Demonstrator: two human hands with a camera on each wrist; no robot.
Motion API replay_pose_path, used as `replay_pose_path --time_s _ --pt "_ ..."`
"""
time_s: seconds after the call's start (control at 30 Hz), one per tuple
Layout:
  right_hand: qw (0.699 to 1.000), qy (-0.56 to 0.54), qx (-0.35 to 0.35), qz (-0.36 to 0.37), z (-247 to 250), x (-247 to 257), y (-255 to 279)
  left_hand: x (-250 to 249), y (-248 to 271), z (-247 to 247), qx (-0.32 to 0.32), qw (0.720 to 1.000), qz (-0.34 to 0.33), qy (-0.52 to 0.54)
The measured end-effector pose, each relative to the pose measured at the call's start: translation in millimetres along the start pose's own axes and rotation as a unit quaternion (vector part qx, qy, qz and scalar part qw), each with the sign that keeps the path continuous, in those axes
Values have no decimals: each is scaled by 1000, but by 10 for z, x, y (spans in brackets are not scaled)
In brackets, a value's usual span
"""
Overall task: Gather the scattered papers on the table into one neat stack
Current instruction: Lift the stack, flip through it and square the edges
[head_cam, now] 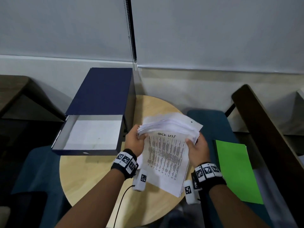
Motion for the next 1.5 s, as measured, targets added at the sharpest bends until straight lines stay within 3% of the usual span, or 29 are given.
replay_pose_path --time_s 0.13,0.27,0.5,0.63,0.77,0.93,1.1,1.27,1.5 --pt "998 -26 -21 50 -17 346 -97 -381 -88 186 -46 996 -70 16" --pt "993 -52 2 102 -30 504 -89 -565 21 307 -65 988 -119 75" --pt "998 -3 46 36 -179 116 113 -82 234 56 -52 994 -67 76" --pt "996 -36 43 70 -145 152 24 111 110 95 -38 995 -27 91" --pt "995 -38 51 83 -181 175 -38 128 -24 147 -36 992 -24 115" --pt "997 61 18 43 -201 137 -142 151 -194 125 -11 998 -1 63" --pt "998 37 18 57 -168 204 -98 -95 -49 94 -8 992 -48 112" --pt "998 14 54 0 -297 54 -43 68 84 -48 14 995 -7 100" --pt "999 -10 30 -16 -185 41 -25 87 79 27 -5 984 18 178"
Point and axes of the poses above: each hand's wrist, its own y-axis away from the middle knuckle, its own z-axis out of the back of the hand, x = y × z, the point moved 6 cm from there along -y, towards the middle knuckle, and after that the axes turned 8 degrees about -y, right-handed, at the moved point
